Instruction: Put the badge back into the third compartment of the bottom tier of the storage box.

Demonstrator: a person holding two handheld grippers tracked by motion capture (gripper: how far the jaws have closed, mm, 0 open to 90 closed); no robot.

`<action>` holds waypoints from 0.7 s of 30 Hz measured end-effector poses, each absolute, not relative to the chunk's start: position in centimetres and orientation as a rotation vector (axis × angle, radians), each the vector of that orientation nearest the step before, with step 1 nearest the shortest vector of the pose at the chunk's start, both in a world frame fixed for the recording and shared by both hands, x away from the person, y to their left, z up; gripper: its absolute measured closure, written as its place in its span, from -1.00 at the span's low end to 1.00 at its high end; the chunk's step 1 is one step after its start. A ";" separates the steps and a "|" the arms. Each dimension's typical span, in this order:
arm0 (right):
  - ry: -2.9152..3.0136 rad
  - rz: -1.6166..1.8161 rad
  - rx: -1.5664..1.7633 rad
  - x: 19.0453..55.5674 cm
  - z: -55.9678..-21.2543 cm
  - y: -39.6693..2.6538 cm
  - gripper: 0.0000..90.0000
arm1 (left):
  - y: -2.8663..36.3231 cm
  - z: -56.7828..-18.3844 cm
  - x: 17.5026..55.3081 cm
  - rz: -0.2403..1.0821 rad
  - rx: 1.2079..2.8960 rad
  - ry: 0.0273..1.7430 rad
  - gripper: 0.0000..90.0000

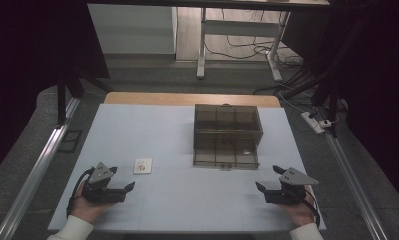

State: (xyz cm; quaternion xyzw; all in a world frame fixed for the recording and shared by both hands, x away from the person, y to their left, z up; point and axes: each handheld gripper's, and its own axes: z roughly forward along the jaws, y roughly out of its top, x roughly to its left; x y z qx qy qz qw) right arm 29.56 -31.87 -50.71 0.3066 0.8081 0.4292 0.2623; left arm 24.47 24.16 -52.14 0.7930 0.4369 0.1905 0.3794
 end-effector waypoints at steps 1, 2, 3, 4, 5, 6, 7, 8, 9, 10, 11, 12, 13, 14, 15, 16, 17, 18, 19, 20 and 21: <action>2.186 1.161 0.830 29.6 -50.7 -31.9 -0.69 | 24.2 -52.1 24.5 0.487 2.026 1.116 -0.68; 2.189 1.162 0.827 29.7 -50.8 -31.8 -0.68 | 24.3 -52.2 24.5 0.485 2.024 1.118 -0.68; 2.190 1.161 0.833 29.7 -50.9 -31.8 -0.68 | 24.3 -52.2 24.5 0.486 2.021 1.124 -0.68; 2.189 1.161 0.831 29.7 -50.9 -31.8 -0.68 | 24.4 -52.1 24.4 0.479 2.013 1.126 -0.68; 2.189 1.161 0.831 29.7 -50.9 -31.8 -0.68 | 24.4 -52.1 24.4 0.479 2.013 1.126 -0.68; 2.187 1.158 0.834 29.6 -50.9 -31.8 -0.66 | 24.4 -52.1 24.4 0.478 2.009 1.124 -0.68; 2.184 1.159 0.836 29.6 -50.9 -31.8 -0.65 | 24.4 -52.1 24.4 0.478 2.009 1.124 -0.68; 2.184 1.155 0.837 29.6 -50.8 -31.8 -0.65 | 24.4 -52.1 24.4 0.478 2.014 1.122 -0.68; 2.183 1.156 0.837 29.6 -50.9 -31.8 -0.65 | 24.3 -52.1 24.4 0.476 2.016 1.120 -0.68; 2.182 1.160 0.837 29.6 -50.9 -31.8 -0.65 | 24.3 -52.1 24.4 0.476 2.016 1.120 -0.68; 2.183 1.159 0.837 29.6 -50.9 -31.8 -0.65 | 24.3 -52.2 24.4 0.475 2.020 1.118 -0.68; 2.182 1.158 0.838 29.6 -50.9 -31.8 -0.64 | 24.3 -52.2 24.4 0.473 2.021 1.116 -0.68; 2.184 1.154 0.836 29.7 -50.9 -31.8 -0.64 | 24.3 -52.2 24.4 0.473 2.023 1.114 -0.68; 2.184 1.161 0.835 29.7 -51.0 -31.8 -0.64 | 24.4 -52.2 24.4 0.471 2.024 1.113 -0.68; 2.182 1.162 0.831 29.8 -51.0 -31.8 -0.64 | 24.4 -52.2 24.3 0.471 2.022 1.112 -0.68; 2.182 1.161 0.835 29.8 -50.9 -31.8 -0.63 | 24.4 -52.2 24.3 0.471 2.021 1.110 -0.68; 2.179 1.168 0.835 29.8 -50.9 -31.7 -0.63 | 24.4 -52.2 24.3 0.471 2.021 1.110 -0.68; 2.176 1.168 0.830 29.9 -50.8 -31.7 -0.63 | 24.4 -52.2 24.2 0.473 2.024 1.108 -0.68; 2.172 1.167 0.834 29.8 -50.8 -31.7 -0.63 | 24.4 -52.2 24.2 0.476 2.026 1.106 -0.68; 2.171 1.168 0.835 29.9 -50.8 -31.7 -0.63 | 24.4 -52.2 24.2 0.476 2.025 1.107 -0.68; 2.172 1.169 0.836 29.9 -50.8 -31.7 -0.63 | 24.4 -52.2 24.2 0.475 2.025 1.107 -0.68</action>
